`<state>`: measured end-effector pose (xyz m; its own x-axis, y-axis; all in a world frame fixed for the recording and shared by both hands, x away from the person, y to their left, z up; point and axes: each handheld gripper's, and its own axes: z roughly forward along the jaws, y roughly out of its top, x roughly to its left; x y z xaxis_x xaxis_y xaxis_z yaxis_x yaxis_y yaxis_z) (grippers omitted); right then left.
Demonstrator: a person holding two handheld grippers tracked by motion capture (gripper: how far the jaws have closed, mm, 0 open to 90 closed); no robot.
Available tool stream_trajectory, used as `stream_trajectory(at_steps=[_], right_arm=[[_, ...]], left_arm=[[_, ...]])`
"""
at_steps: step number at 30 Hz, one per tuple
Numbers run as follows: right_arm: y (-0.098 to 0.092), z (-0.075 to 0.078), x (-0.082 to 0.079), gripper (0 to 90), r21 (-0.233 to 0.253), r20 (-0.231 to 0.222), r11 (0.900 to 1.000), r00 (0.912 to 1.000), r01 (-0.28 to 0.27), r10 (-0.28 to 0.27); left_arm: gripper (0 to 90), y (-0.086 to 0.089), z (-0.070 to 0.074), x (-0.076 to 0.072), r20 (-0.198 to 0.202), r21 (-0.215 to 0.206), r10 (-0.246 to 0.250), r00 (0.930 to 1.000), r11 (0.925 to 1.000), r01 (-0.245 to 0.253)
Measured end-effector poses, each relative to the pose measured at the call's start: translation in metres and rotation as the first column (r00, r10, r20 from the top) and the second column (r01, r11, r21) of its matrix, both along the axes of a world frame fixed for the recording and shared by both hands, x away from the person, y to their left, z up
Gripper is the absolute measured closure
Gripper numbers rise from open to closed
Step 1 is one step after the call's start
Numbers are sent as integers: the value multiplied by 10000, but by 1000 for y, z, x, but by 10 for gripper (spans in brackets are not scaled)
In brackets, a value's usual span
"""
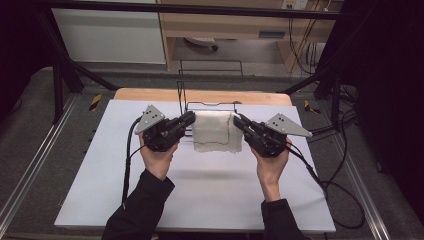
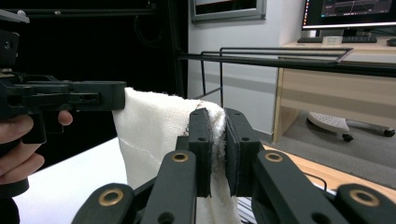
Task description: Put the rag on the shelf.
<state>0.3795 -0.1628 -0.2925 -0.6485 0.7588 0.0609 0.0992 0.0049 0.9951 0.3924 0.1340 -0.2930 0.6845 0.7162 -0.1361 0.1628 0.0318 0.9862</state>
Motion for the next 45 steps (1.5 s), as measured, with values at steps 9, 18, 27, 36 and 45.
stream_trajectory(at_steps=[9,18,27,36,45], right_arm=[[5,11,3,824,71,272,9999,9996,87,-89],[11,24,9,824,225,579,9996,9981,190,-202],[18,35,17,824,294,727,9993,9970,240,-261],[22,48,30,824,300,900,9991,9954,309,-335],[24,65,41,824,342,1068,9984,9931,445,-479]], left_arm=[[841,3,12,3,247,-148,135,9996,9998,-131],[841,7,25,8,523,-299,294,9982,9992,-279],[842,12,36,16,610,-436,426,9972,9983,-400],[841,13,53,26,833,-414,599,9947,9975,-566],[842,13,71,36,1039,-491,677,9923,9968,-629]])
